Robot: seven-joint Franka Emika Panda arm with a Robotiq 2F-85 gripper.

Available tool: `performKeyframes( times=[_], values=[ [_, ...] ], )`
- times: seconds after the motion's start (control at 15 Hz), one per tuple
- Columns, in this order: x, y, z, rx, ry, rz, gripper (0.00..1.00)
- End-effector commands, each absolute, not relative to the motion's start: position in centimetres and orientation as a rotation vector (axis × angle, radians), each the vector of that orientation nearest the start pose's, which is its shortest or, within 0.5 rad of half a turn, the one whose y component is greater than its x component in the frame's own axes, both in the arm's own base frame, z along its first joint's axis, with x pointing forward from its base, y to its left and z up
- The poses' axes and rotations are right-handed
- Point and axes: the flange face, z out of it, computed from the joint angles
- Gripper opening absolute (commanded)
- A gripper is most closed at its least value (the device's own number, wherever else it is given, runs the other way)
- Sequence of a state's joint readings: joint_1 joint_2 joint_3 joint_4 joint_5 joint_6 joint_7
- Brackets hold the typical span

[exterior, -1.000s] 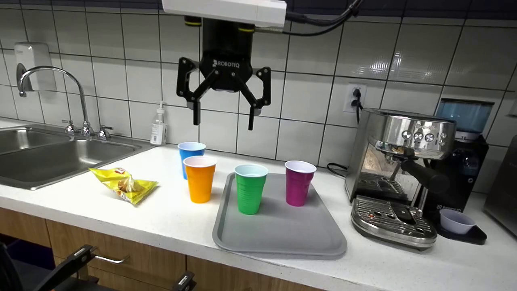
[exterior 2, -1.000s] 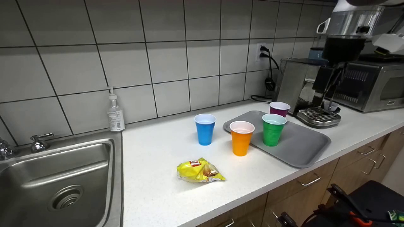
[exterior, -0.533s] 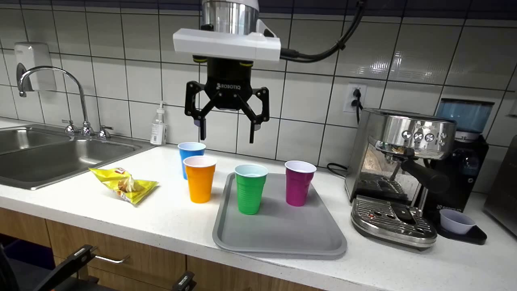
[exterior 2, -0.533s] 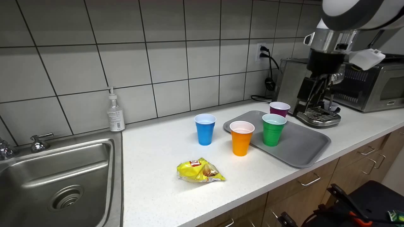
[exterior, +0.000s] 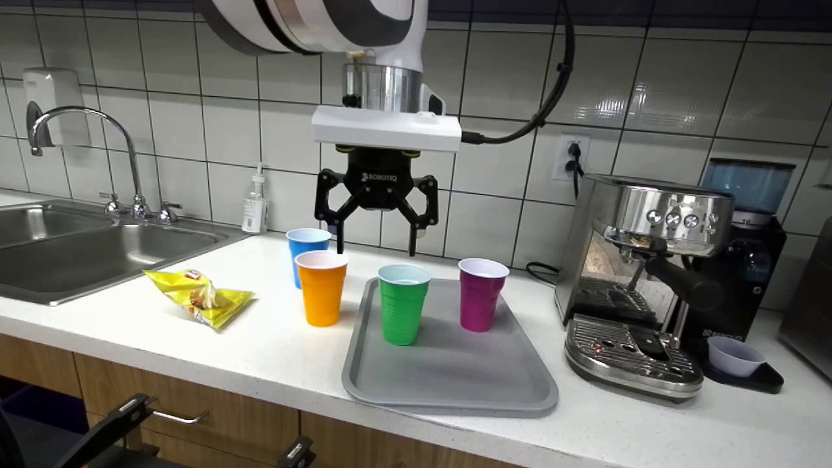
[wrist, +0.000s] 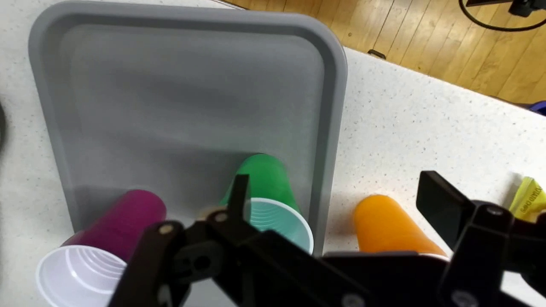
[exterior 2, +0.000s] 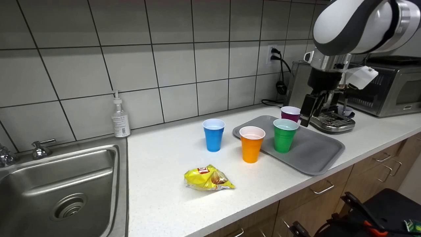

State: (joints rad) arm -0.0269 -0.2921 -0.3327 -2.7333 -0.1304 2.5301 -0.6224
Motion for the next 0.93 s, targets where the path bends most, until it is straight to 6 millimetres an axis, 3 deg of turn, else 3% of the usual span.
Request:
performKeyframes(
  times=[0.0, 0.47, 0.87],
  values=[
    [40.2, -14.2, 30.1, -3.08, -0.693, -0.098, 1.0],
    [43.7, -14.9, 28.5, -3.015, -0.878, -0.061, 1.0],
    [45.2, -14.3, 27.1, -2.975, -1.009, -0.027, 1.0]
  ],
)
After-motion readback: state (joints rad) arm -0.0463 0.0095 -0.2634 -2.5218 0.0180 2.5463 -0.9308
